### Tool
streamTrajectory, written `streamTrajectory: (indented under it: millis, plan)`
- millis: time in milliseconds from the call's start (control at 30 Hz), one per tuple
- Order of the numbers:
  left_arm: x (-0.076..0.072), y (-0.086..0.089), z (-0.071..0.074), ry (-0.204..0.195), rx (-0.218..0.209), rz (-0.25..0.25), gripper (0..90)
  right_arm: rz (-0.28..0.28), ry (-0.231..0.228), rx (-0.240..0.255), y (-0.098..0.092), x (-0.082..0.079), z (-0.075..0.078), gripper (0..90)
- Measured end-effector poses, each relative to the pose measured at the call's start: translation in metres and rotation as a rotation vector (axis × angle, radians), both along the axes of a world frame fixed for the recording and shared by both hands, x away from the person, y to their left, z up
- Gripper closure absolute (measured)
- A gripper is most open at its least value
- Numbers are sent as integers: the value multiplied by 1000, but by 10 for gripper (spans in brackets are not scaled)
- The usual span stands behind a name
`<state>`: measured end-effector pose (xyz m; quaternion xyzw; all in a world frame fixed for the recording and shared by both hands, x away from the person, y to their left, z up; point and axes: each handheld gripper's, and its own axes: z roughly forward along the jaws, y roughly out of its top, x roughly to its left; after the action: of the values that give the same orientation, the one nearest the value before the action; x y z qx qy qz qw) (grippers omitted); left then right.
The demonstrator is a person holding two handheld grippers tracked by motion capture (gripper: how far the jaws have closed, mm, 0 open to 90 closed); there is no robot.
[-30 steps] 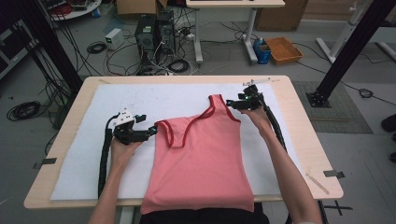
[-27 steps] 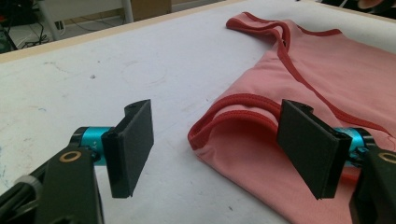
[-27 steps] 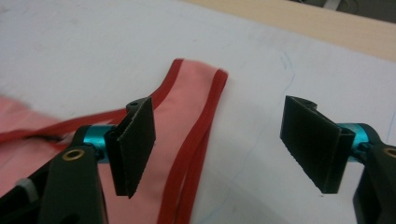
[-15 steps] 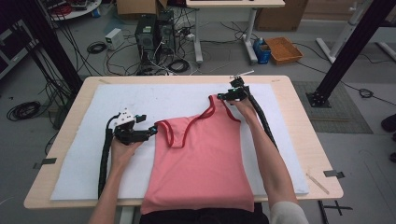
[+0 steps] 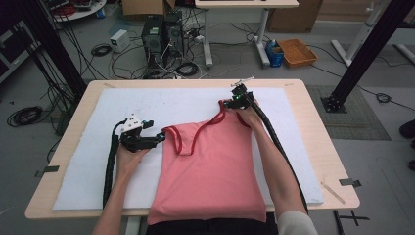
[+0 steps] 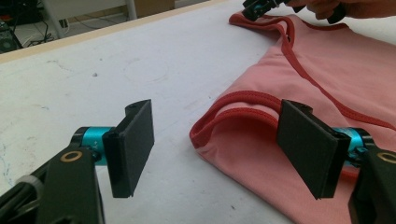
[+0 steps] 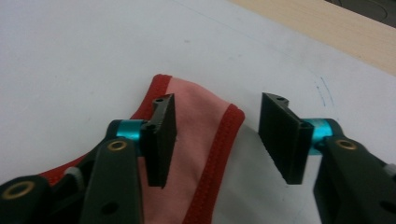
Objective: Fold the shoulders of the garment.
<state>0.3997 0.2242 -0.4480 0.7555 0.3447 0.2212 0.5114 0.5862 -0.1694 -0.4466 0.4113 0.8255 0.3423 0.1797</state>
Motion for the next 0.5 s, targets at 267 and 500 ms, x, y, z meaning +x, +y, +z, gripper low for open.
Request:
streamTrajectory:
  millis: [267,500]
  plan:
    - [0,0,0,-2,3,0,280,-20,6,31,4,-6,0,691]
    - [0,-1,0,-1,6,-2,282,-15,7,54,3,-6,-1,825]
